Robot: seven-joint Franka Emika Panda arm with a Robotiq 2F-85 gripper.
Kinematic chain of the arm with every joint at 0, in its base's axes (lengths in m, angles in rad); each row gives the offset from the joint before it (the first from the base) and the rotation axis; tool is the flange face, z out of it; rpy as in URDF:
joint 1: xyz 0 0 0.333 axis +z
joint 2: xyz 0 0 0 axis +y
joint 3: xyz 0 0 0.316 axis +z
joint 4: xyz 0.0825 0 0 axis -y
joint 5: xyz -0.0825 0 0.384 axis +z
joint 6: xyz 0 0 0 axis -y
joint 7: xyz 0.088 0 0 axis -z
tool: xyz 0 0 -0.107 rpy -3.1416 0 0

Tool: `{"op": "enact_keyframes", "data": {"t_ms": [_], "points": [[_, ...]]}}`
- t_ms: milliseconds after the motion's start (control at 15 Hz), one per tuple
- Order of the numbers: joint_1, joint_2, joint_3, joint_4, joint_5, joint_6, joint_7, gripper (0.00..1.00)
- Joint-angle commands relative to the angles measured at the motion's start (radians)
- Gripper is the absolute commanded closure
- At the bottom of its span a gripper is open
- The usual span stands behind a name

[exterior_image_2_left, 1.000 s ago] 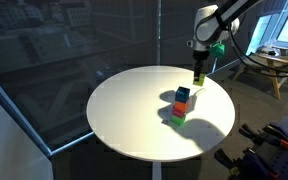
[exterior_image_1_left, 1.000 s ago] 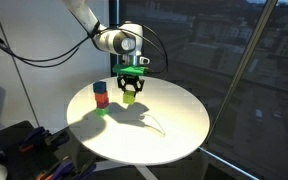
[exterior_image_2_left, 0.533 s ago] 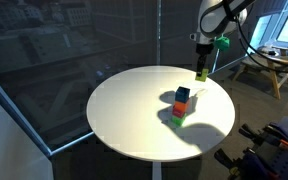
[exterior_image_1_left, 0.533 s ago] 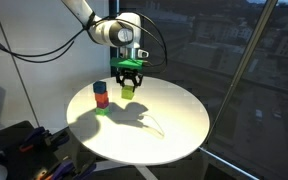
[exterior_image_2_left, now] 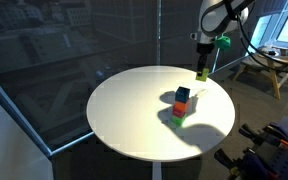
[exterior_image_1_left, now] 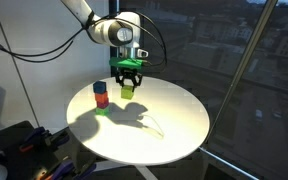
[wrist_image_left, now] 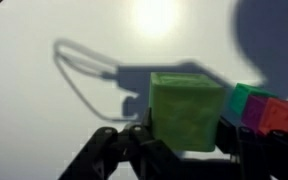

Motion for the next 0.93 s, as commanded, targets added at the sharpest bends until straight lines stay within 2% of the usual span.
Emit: {"op": "enact_keyframes", "data": {"t_ms": [0, 67, 133, 867], "points": [[0.009, 0.0, -0.01, 0.002, 0.003, -0.003, -0.002, 0.45], [0.009, 0.0, -0.01, 0.002, 0.003, -0.003, -0.002, 0.45], [0.01, -0.002, -0.01, 0.001, 0.002, 0.001, 0.002, 0.7], [0.005, -0.065, -0.002, 0.043, 0.064, 0.021, -0.035, 0.7]]}}
